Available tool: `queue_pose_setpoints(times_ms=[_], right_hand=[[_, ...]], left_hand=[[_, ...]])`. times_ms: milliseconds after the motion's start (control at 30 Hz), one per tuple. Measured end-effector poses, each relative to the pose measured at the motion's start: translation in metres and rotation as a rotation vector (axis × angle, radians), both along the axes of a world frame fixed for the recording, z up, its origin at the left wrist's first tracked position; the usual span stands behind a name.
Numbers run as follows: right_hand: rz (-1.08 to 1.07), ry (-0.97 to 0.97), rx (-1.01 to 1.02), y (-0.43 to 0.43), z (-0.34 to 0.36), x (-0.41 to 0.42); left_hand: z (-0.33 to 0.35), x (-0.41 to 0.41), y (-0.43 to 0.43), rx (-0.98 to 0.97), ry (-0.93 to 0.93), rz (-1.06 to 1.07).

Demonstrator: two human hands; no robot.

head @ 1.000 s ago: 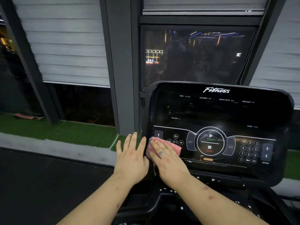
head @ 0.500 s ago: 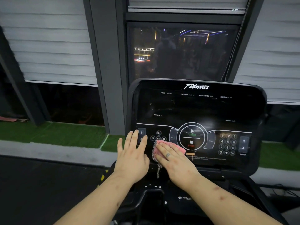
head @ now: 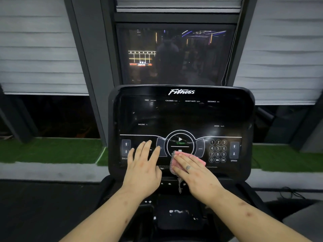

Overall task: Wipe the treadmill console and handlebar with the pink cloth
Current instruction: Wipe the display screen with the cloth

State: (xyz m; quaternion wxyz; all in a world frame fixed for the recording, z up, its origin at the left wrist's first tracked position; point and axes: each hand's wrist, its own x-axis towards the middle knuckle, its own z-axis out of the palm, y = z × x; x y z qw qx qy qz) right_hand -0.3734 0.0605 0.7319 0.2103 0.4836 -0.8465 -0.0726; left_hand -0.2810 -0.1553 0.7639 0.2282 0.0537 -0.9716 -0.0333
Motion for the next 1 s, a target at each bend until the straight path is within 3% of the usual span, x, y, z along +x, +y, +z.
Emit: queue_pose_setpoints(times_ms=[1000], right_hand=[[-0.159, -0.140, -0.331, 0.186, -0.013, -0.047]], left_hand=[[-0.006, -0.056, 0.144, -0.033, 0.077, -0.182]])
